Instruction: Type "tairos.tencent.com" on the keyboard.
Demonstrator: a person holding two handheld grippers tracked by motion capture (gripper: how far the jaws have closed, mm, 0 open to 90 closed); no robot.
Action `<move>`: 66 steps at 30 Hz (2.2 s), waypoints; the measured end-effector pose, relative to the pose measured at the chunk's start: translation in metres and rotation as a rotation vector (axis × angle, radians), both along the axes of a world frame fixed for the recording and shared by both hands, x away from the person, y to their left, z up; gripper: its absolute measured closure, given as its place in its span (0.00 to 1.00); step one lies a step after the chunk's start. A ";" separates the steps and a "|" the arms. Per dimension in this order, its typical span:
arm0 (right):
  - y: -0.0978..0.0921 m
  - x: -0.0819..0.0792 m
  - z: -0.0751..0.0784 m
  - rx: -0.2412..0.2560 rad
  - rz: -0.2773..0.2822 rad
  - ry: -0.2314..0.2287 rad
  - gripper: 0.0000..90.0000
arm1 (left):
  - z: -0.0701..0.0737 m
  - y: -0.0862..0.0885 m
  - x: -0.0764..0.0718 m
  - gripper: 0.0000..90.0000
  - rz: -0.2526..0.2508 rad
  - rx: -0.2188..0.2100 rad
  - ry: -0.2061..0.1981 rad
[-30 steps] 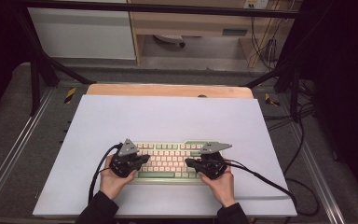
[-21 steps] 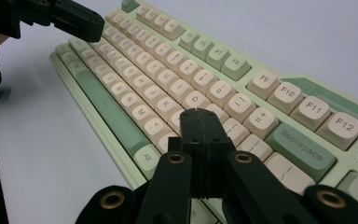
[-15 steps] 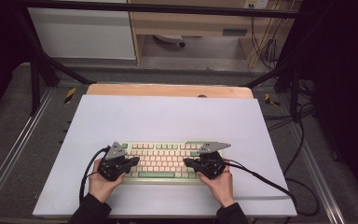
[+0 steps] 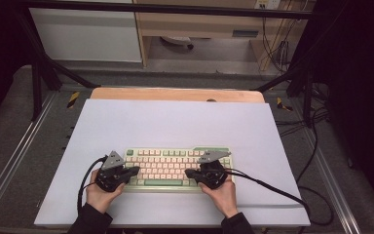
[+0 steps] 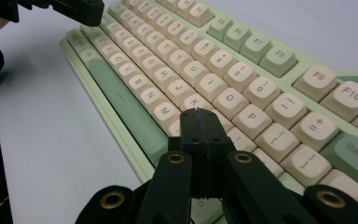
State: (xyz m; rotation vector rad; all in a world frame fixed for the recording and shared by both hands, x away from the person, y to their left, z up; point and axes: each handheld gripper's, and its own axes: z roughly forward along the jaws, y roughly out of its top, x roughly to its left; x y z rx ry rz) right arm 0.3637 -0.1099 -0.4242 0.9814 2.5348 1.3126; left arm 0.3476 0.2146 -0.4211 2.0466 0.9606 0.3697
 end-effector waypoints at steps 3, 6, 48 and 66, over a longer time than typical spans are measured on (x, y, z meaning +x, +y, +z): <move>0.002 0.000 -0.003 -0.007 -0.003 0.007 1.00 | -0.001 0.000 0.000 1.00 -0.002 0.001 0.003; 0.002 0.000 -0.004 -0.018 0.000 0.004 1.00 | -0.002 0.001 0.000 1.00 -0.004 0.003 0.004; -0.016 -0.001 0.007 -0.001 -0.041 -0.031 1.00 | -0.002 -0.001 -0.001 1.00 -0.011 -0.002 -0.002; -0.023 0.000 0.010 0.002 -0.050 -0.039 1.00 | -0.001 -0.008 -0.001 1.00 -0.019 0.002 -0.006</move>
